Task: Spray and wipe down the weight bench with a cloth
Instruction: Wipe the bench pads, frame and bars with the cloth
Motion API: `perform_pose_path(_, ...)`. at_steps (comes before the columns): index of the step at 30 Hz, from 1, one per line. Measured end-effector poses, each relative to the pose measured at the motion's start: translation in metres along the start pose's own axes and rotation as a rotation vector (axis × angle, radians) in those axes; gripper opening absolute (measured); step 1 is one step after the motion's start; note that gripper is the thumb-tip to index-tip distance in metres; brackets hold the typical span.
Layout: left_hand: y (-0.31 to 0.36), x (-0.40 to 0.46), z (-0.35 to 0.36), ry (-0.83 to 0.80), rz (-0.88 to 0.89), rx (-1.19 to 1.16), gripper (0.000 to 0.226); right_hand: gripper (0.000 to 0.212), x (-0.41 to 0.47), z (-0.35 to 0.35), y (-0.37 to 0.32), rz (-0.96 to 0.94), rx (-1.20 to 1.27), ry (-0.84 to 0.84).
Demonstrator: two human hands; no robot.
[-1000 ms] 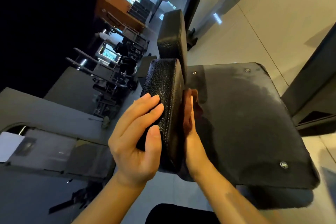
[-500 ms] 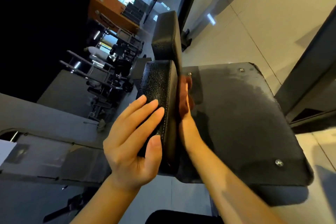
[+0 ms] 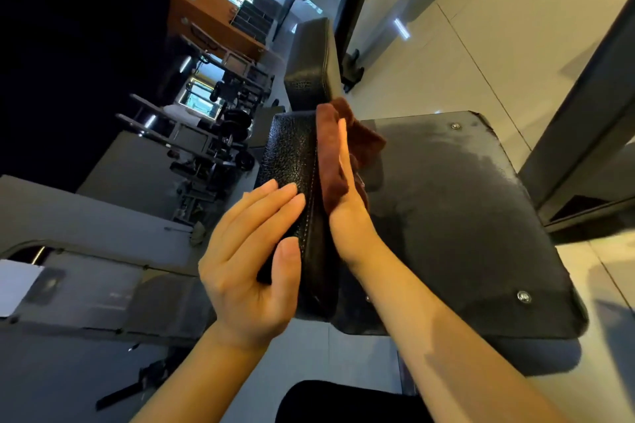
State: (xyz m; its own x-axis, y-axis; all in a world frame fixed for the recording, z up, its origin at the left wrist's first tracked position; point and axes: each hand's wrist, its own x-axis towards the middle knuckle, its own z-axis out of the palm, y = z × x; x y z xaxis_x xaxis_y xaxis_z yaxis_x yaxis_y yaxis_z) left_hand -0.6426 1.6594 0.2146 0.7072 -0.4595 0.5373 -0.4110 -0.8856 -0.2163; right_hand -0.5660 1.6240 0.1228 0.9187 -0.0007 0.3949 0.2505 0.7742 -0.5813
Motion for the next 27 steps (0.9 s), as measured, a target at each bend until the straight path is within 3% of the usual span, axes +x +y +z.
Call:
perform_pose_path(2,-0.001,-0.001,-0.001,-0.001,-0.015,0.008,0.038,0.065,-0.022,-0.007,0.017,0.167,-0.061,0.066)
perform_pose_path(4,-0.002,-0.002,-0.002,0.022,0.018,0.006,0.038,0.085,-0.047,-0.008,0.022,0.350,0.153,0.037)
perform_pose_path(5,-0.002,-0.001,-0.001,0.038,0.042,0.013,0.038,0.082,-0.061,-0.009,0.015,0.377,0.162,0.025)
perform_pose_path(7,-0.003,-0.001,0.001,0.037,0.029,0.026,0.037,0.038,-0.076,-0.004,0.000,0.357,0.045,-0.026)
perform_pose_path(8,-0.001,0.000,0.000,0.023,0.013,0.014,0.037,0.032,-0.081,0.000,-0.012,0.357,0.026,-0.035)
perform_pose_path(14,0.002,-0.001,-0.002,0.011,0.006,0.004,0.028,0.060,-0.057,0.012,-0.048,0.176,0.186,-0.034)
perform_pose_path(17,0.003,-0.001,-0.001,0.018,-0.013,0.029,0.029,0.054,-0.011,0.005,-0.032,0.121,0.065,0.025)
perform_pose_path(19,0.003,0.000,-0.001,0.003,-0.013,0.044,0.029,0.062,0.003,0.003,-0.001,0.253,0.003,0.054)
perform_pose_path(22,0.000,0.001,-0.002,-0.008,0.012,0.031,0.030,0.096,-0.030,-0.002,0.026,0.512,0.303,0.056)
perform_pose_path(25,-0.002,0.000,-0.001,0.015,0.022,0.022,0.029,0.101,-0.082,0.008,0.022,0.526,0.305,0.003)
perform_pose_path(27,-0.001,-0.001,0.000,0.028,0.012,0.015,0.029,0.092,-0.107,0.013,0.001,0.427,0.209,-0.004)
